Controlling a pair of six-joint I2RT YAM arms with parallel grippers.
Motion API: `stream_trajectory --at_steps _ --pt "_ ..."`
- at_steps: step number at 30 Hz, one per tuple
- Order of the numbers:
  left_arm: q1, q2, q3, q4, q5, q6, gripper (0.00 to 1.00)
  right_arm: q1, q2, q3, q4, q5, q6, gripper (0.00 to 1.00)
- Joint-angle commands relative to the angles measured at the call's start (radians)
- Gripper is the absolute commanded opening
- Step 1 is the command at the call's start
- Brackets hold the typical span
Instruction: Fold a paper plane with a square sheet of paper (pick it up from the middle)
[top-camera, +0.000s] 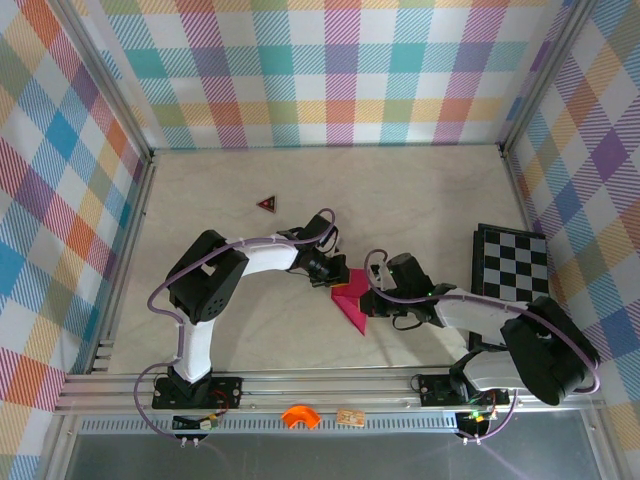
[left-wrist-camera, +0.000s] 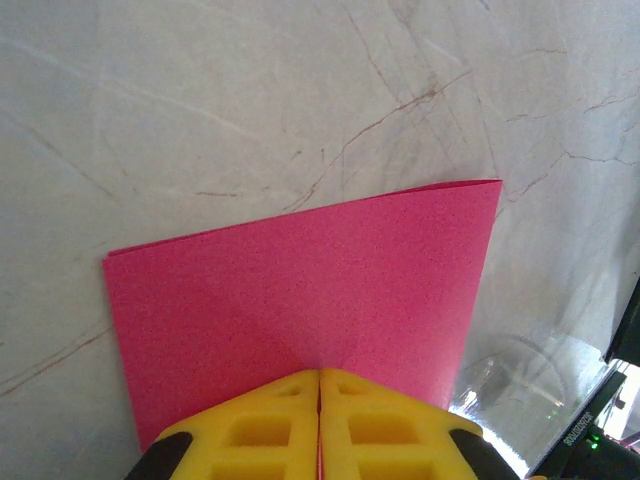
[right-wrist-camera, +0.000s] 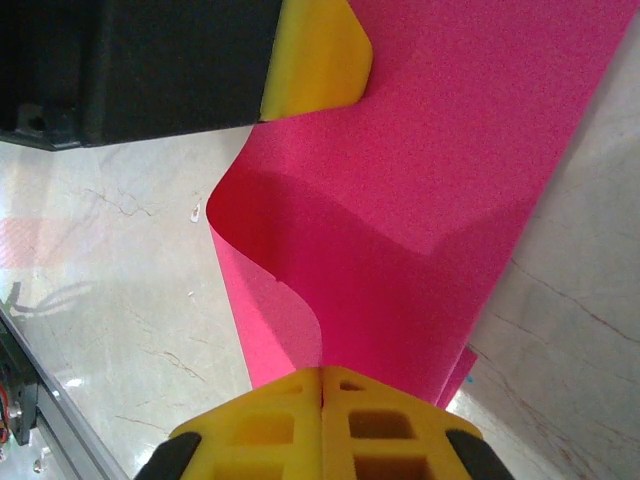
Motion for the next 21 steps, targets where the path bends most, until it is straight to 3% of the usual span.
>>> stream_trajectory --at_steps 1,21 --pt "-0.004 0.028 -0.005 -0.111 -0.075 0.013 0.08 -0.01 0.016 0.023 -0.031 -0.028 -0.037 0.05" --pt "-0.004 0.022 -0.007 -0.108 -0.07 0.011 0.08 -0.038 0.075 0.062 -0.029 -0.053 -0.055 0.05"
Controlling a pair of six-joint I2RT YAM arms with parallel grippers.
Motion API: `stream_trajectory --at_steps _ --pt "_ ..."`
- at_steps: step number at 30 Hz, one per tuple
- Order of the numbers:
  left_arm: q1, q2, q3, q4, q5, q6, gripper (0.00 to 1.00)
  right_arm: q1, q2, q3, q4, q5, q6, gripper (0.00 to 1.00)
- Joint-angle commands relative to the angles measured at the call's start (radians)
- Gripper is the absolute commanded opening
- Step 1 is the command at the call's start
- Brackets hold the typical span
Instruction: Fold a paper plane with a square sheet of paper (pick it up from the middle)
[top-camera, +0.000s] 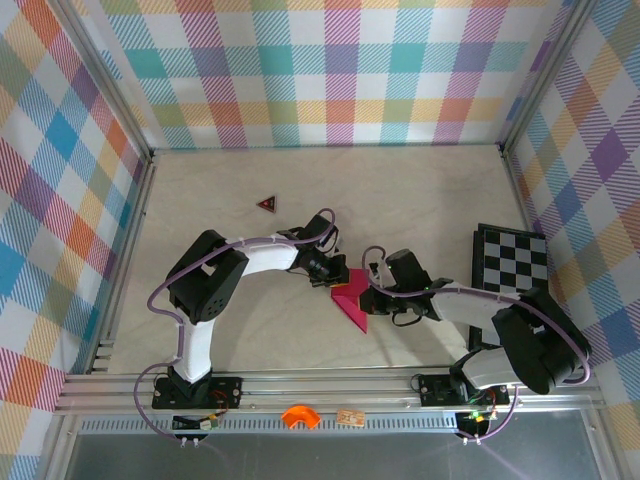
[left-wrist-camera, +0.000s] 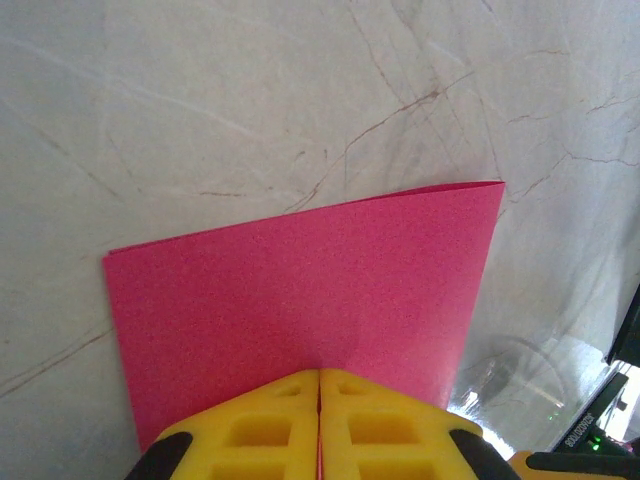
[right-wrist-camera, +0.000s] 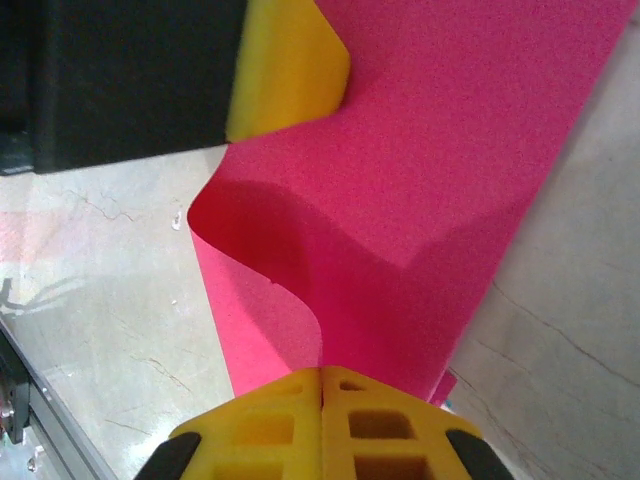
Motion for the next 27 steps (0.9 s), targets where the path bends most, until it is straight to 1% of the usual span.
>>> stream_trajectory --at_steps 1,8,13,27 --pt "-0.004 0.022 -0.01 -0.103 -0.067 0.011 0.08 -0.007 0.014 0.024 -0.013 -0.023 -0.026 0.05" --pt "-0.004 0.019 -0.018 -0.1 -0.066 0.009 0.08 -0.008 0.016 0.023 -0.022 -0.031 -0.033 0.05" --pt "-0.004 0.02 -0.018 -0.096 -0.067 0.01 0.08 -0.009 0.019 0.023 -0.018 -0.072 -0.034 0.06" --pt "-0.004 0.018 -0.027 -0.09 -0.065 0.009 0.08 -0.009 0.056 0.025 -0.012 -0.074 -0.028 0.06"
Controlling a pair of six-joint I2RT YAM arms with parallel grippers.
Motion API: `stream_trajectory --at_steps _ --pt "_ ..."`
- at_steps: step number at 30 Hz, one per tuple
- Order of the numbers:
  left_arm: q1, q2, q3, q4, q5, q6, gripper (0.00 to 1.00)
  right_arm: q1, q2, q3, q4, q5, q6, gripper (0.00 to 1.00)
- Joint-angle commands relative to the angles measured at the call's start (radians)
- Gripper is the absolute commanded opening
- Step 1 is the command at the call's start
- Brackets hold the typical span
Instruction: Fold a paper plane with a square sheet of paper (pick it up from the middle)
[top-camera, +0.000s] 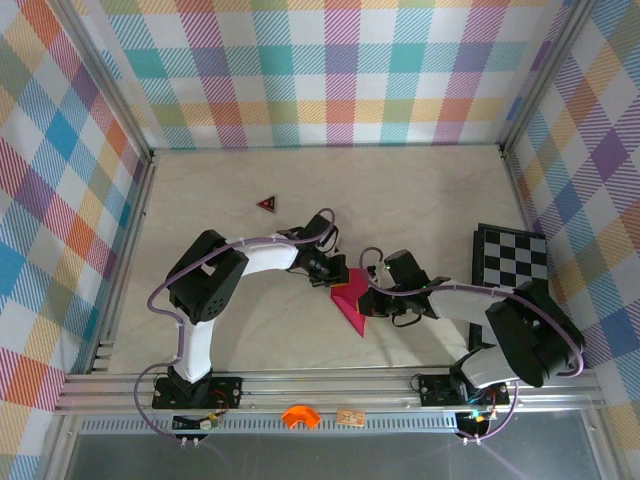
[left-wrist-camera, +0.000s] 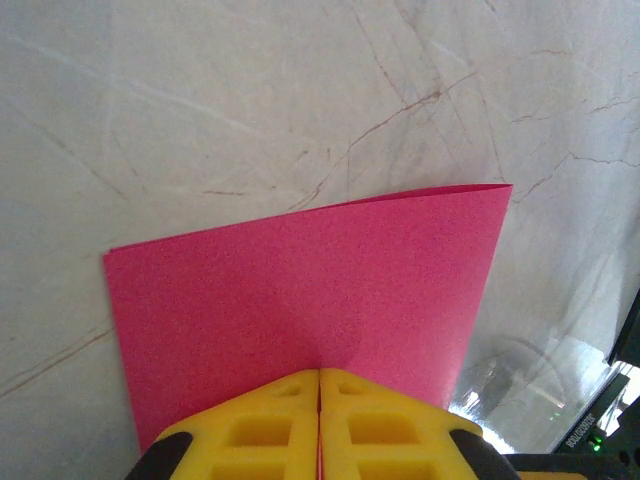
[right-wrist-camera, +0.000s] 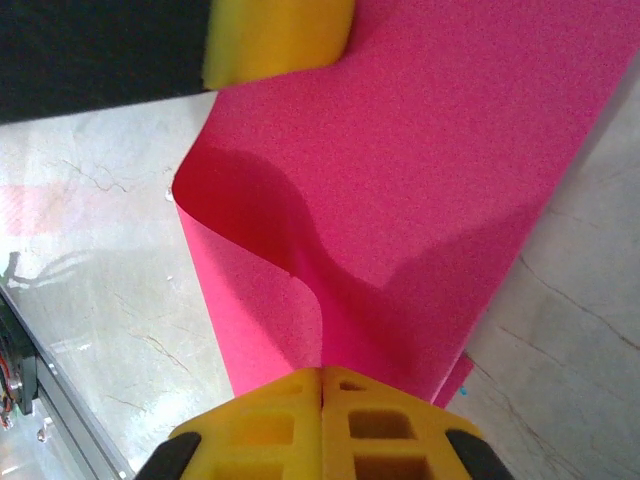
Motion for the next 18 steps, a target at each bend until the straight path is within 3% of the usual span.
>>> stream_trajectory --at_steps 1,18 --pt "-0.004 0.018 -0.029 -0.083 -0.063 0.009 0.08 -0.006 0.011 0.022 -0.005 -0.014 -0.012 0.06" --pt "-0.004 0.017 -0.032 -0.081 -0.063 0.007 0.08 -0.006 0.014 0.03 -0.013 0.014 -0.019 0.06"
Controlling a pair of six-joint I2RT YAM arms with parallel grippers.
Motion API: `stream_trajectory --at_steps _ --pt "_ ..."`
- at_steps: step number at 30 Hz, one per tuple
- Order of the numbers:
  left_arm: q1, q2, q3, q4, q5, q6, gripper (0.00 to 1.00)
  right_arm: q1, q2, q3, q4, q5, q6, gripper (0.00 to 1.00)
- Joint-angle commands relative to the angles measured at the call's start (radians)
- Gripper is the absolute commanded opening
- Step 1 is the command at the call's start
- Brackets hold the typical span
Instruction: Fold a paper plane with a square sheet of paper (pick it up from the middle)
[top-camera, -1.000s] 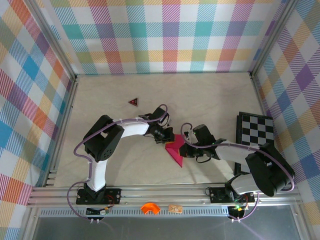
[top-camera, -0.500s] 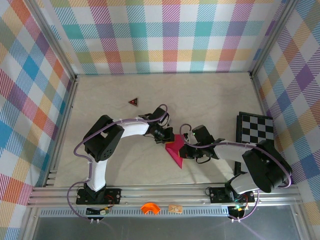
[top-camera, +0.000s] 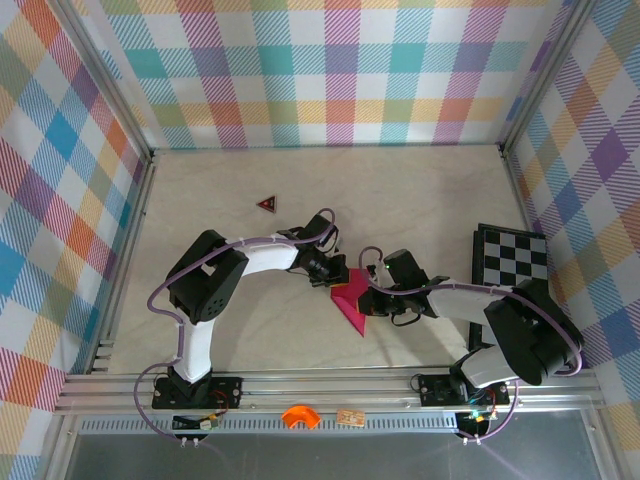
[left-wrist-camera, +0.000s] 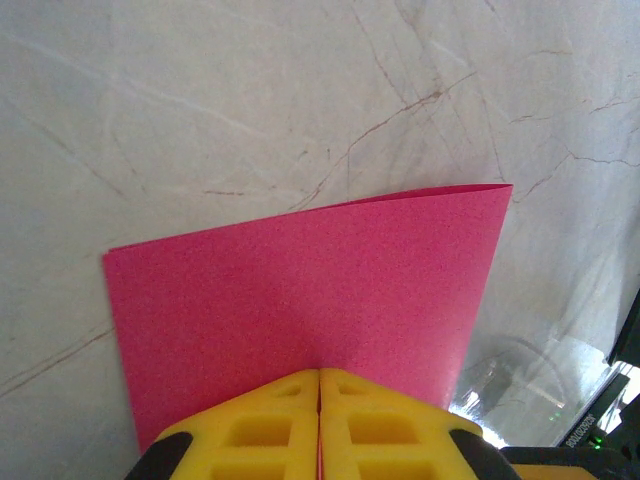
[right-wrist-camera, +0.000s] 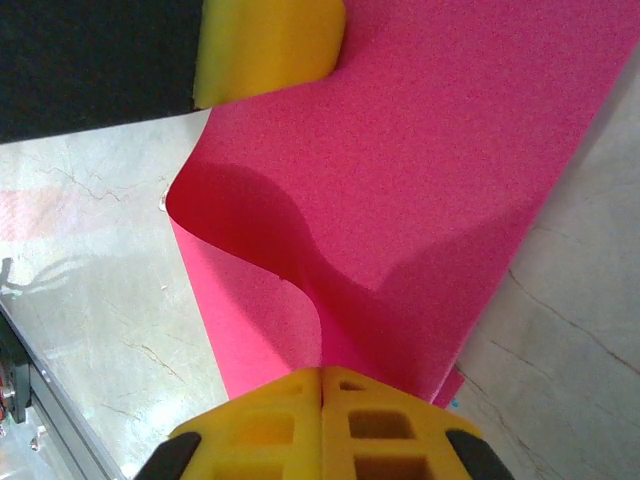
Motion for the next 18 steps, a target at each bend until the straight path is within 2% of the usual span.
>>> stream_trajectory --at_steps 1,18 --pt "-0.004 0.019 -0.032 -0.082 -0.063 0.007 0.08 -0.006 0.006 0.022 -0.014 0.003 -0.017 0.06" --pt "-0.004 0.02 -0.033 -0.077 -0.06 0.003 0.08 -0.006 0.022 0.02 -0.009 0.011 -0.016 0.06"
